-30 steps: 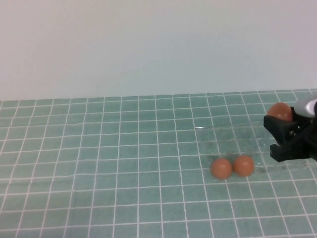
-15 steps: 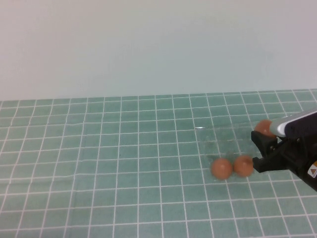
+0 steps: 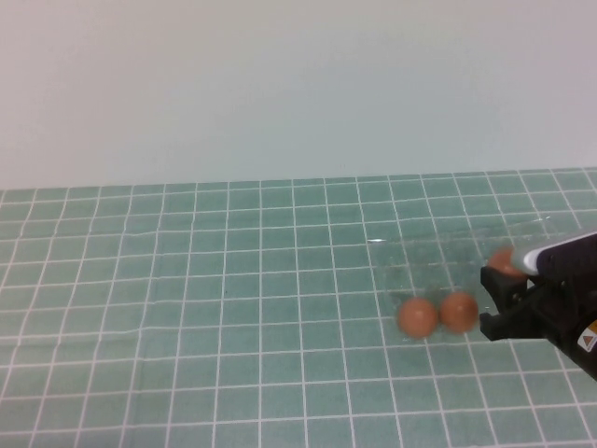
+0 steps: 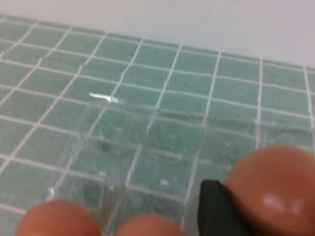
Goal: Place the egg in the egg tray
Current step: Place the egg in the egg tray
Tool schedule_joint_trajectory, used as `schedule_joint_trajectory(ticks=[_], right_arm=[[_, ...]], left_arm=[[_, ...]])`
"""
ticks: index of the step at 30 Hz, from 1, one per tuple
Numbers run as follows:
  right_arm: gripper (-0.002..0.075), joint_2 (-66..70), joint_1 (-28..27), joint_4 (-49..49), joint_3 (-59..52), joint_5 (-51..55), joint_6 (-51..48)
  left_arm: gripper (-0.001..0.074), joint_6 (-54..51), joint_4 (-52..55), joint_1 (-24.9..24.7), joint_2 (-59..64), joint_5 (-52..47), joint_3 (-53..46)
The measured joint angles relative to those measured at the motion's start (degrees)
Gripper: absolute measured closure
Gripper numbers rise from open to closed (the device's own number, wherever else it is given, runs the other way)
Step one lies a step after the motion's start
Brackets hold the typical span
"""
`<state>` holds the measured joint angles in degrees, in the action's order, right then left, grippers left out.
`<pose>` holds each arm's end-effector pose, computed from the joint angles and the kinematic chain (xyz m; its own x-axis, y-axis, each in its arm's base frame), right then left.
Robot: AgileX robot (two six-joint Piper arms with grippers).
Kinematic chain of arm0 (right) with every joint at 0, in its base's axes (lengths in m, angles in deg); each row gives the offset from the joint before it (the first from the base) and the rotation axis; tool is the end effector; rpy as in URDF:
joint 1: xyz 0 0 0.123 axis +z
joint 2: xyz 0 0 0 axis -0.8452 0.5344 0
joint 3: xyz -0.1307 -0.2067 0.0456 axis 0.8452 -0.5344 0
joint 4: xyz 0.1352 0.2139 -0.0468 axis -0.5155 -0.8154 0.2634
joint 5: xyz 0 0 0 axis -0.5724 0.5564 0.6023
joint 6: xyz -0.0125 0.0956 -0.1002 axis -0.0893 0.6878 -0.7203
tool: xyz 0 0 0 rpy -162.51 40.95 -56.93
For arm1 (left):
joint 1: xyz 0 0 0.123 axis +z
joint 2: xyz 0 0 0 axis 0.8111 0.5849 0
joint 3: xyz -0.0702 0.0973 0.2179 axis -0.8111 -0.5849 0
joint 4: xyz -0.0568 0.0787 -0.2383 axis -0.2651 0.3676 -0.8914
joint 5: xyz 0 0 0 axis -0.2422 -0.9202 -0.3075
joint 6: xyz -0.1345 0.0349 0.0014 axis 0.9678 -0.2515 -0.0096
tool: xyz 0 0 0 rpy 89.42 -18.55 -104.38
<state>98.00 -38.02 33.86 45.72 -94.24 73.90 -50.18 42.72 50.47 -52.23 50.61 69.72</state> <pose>0.3122 0.1024 0.0856 -0.2890 -0.1464 -0.9461 -0.2919 0.9547 -0.0585 0.1420 -0.0094 0.1705 -0.2530 -0.0422 -0.9665 0.0504 0.9971 -0.0567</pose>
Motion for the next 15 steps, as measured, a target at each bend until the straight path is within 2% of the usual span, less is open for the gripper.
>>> schedule_joint_trajectory(ticks=[15], right_arm=[[0.0377, 7.95, 0.0, 0.0, -0.01, -5.78, 0.21]], left_arm=[[0.0739, 0.0, 0.0, 0.0, 0.0, 0.0, 0.0]])
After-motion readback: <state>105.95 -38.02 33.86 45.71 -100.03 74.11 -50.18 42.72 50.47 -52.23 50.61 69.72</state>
